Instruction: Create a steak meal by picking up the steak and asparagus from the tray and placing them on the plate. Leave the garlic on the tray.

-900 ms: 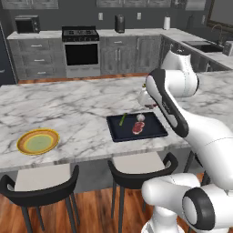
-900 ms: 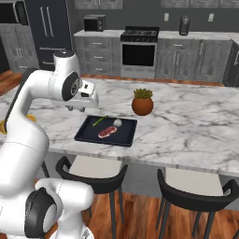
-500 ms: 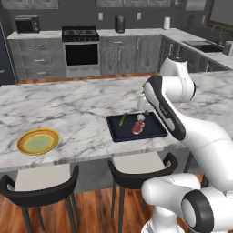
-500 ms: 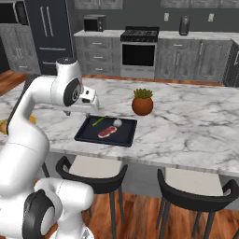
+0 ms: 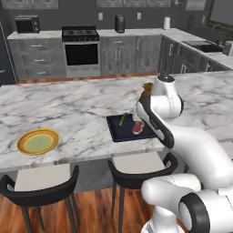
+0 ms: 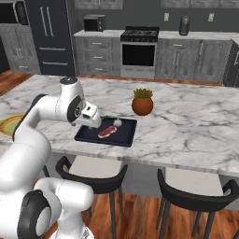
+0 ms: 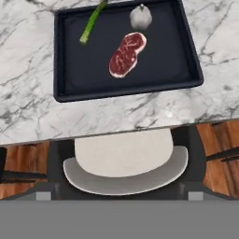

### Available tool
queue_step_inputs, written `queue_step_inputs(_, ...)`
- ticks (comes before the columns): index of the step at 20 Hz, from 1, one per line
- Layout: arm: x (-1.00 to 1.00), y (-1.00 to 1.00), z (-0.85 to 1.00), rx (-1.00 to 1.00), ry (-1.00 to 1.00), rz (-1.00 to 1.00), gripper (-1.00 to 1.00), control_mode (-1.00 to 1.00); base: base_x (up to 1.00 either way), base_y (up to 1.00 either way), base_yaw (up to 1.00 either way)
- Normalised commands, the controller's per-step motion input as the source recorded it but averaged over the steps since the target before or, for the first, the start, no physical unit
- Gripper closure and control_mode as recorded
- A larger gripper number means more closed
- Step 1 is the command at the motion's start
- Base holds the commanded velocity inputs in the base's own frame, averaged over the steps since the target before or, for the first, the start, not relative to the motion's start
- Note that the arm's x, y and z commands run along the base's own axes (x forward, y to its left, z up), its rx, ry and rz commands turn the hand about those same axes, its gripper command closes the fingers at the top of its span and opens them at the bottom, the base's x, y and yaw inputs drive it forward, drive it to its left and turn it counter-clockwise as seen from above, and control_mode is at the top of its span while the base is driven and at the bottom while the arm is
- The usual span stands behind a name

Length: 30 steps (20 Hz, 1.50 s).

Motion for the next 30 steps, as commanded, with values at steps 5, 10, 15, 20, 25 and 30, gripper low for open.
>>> queue_step_inputs(5, 0.59, -0.04, -0.6, 0.0, 0.07, -0.17, -1.0, -1.0, 0.0, 0.0, 0.0)
queue_step_inputs(10, 0.69, -0.03, -0.39, 0.03, 0.04, -0.13, -1.0, -1.0, 0.0, 0.0, 0.0)
queue_step_inputs(15, 0.59, -0.13, -0.15, 0.04, 0.0, -0.08, -1.0, -1.0, 0.0, 0.0, 0.0)
queue_step_inputs(20, 0.48, -0.12, -0.25, 0.01, 0.0, -0.04, -1.0, -1.0, 0.0, 0.0, 0.0)
queue_step_inputs(25, 0.4, 0.0, -0.37, 0.0, 0.02, 0.0, -1.0, -1.0, 0.0, 0.0, 0.0)
queue_step_inputs(30, 0.34, 0.0, -0.37, 0.0, 0.02, 0.0, -1.0, -1.0, 0.0, 0.0, 0.0)
